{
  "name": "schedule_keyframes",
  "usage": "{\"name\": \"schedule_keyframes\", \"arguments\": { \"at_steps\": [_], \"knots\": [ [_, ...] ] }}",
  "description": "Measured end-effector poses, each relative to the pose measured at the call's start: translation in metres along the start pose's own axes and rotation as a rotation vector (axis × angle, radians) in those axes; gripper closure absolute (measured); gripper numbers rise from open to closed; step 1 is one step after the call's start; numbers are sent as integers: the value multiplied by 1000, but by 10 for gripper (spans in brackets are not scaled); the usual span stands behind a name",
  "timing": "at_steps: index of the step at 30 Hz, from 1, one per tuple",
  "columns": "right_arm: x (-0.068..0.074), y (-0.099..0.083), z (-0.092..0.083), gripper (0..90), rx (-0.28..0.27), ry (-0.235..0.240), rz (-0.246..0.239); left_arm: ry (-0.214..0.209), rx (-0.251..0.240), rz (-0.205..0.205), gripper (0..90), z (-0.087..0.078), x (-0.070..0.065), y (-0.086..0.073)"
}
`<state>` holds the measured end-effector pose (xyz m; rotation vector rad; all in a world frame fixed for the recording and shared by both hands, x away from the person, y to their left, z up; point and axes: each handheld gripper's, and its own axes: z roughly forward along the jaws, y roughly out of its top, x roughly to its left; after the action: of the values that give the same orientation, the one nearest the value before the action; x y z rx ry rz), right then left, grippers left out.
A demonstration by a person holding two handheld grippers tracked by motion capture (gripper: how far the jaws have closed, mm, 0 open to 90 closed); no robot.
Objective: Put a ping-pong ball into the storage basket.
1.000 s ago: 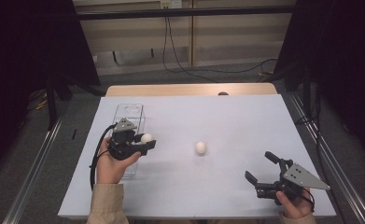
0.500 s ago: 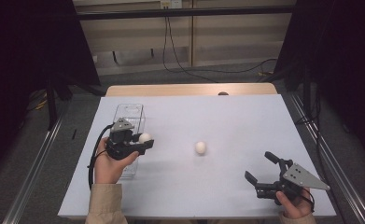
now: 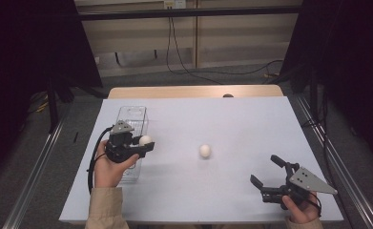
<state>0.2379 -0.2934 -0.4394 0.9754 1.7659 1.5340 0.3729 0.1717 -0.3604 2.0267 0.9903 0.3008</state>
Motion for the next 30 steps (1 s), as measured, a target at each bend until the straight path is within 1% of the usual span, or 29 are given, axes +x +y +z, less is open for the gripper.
{"name": "schedule_keyframes", "arguments": {
  "at_steps": [4,12,14,19,21,24,26,28,30],
  "knots": [
    [0,0,0,18,0,0,0,8,-7,-13,510,-2,3,-1],
    [0,0,0,18,0,2,1,18,-12,-12,510,-5,8,-3],
    [0,0,0,18,0,2,1,22,-14,-19,510,-6,9,-3],
    [0,0,0,18,0,2,1,27,-19,-20,510,-7,11,-4],
    [0,0,0,18,0,2,2,25,-17,-20,510,-7,12,-4],
    [0,0,0,18,0,2,2,33,-12,-15,510,-8,13,-5],
    [0,0,0,18,0,2,2,36,-19,-25,510,-8,14,-5],
    [0,0,0,18,1,3,2,38,-17,-20,510,-9,15,-6],
    [0,0,0,18,0,3,1,41,-18,-27,510,-9,16,-6]
  ]
}}
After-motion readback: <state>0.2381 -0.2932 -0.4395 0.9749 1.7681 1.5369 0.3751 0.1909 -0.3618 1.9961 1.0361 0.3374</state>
